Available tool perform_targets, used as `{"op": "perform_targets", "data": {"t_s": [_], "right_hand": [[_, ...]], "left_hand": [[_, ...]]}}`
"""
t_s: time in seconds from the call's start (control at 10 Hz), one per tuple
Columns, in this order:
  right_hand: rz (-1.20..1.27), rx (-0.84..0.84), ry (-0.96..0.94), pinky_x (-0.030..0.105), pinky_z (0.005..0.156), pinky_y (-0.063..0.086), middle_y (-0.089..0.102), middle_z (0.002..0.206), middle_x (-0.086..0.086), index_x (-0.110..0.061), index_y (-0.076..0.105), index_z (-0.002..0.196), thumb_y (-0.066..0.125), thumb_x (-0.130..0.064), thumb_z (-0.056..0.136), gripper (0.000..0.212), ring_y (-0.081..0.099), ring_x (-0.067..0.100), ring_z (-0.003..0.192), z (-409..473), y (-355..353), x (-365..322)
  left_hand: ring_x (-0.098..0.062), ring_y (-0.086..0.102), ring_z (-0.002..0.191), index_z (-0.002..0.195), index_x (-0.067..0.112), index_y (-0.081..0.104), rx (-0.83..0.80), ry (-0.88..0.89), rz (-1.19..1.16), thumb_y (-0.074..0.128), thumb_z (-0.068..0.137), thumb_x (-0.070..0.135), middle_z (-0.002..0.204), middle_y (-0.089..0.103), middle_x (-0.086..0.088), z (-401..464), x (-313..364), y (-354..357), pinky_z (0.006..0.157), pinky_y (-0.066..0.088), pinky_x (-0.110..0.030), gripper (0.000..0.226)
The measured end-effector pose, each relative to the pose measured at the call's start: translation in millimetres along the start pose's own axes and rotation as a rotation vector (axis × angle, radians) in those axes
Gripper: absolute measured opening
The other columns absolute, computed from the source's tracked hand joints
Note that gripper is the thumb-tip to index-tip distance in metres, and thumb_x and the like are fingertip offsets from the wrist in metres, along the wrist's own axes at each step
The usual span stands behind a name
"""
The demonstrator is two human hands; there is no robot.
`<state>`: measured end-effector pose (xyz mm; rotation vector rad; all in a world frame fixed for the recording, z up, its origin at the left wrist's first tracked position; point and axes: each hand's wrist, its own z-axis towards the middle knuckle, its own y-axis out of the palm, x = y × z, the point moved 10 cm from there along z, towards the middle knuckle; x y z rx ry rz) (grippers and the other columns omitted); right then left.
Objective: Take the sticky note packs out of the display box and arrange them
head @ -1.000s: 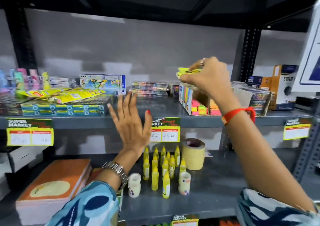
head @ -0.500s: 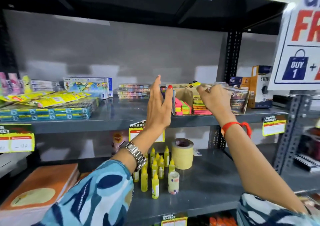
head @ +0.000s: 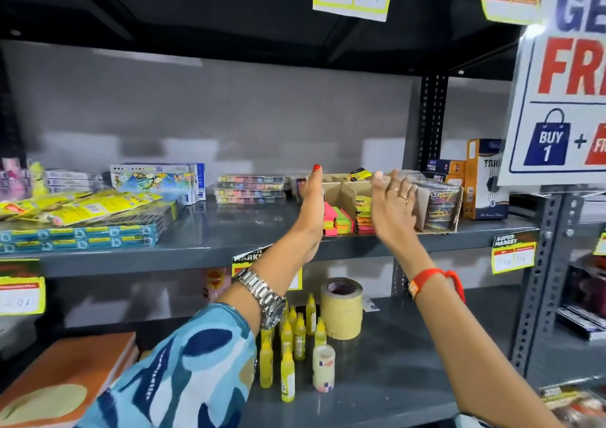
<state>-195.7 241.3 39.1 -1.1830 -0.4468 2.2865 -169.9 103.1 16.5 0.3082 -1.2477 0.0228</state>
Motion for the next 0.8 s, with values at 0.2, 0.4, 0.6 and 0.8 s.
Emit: {"op": "perform_targets", "data": {"t_s": [0.2, 0.4, 0.6, 0.8], "right_hand": [[-0.056, 0.017, 0.033, 0.057, 0.113, -0.005, -0.018, 0.157, 0.01, -0.02, -0.009, 0.149, 0.013, -0.055, 0.096, 0.067, -0.02, 0.029, 0.143, 2, 4, 1], [-0.019, 0.094, -0.088, 0.058, 0.11, -0.012, -0.031, 0.153, 0.005, -0.028, -0.019, 0.146, 0.0, -0.07, 0.086, 0.076, -0.033, 0.022, 0.137, -12, -3, -13], [0.019, 0.229, -0.207, 0.055, 0.111, -0.013, -0.028, 0.155, -0.001, -0.036, -0.018, 0.144, -0.016, -0.083, 0.066, 0.091, -0.032, 0.015, 0.137, -21, -22, -41], [0.003, 0.215, -0.31, 0.054, 0.113, -0.01, -0.027, 0.154, -0.005, -0.04, -0.02, 0.141, -0.003, -0.077, 0.076, 0.077, -0.028, 0.016, 0.14, -14, -30, -79]], "left_hand": [[-0.017, 0.041, 0.134, 0.147, 0.03, 0.033, -0.034, 0.027, -0.061, 0.052, 0.035, 0.099, 0.151, 0.038, -0.001, 13, -7, -1, 0.113, 0.026, -0.05, 0.132], [-0.019, 0.04, 0.134, 0.148, 0.036, 0.029, -0.039, -0.009, 0.023, 0.046, 0.04, 0.101, 0.152, 0.036, 0.0, 5, -6, -2, 0.112, 0.027, -0.051, 0.128], [-0.014, 0.008, 0.146, 0.152, 0.028, 0.006, 0.066, 0.226, 0.344, 0.026, 0.086, 0.07, 0.16, 0.007, 0.007, -14, 43, -9, 0.119, 0.005, -0.046, 0.081], [-0.009, -0.007, 0.146, 0.153, 0.029, 0.002, 0.247, 0.407, 0.638, 0.025, 0.096, 0.059, 0.161, -0.003, 0.007, -16, 87, -39, 0.118, -0.002, -0.046, 0.068]]}}
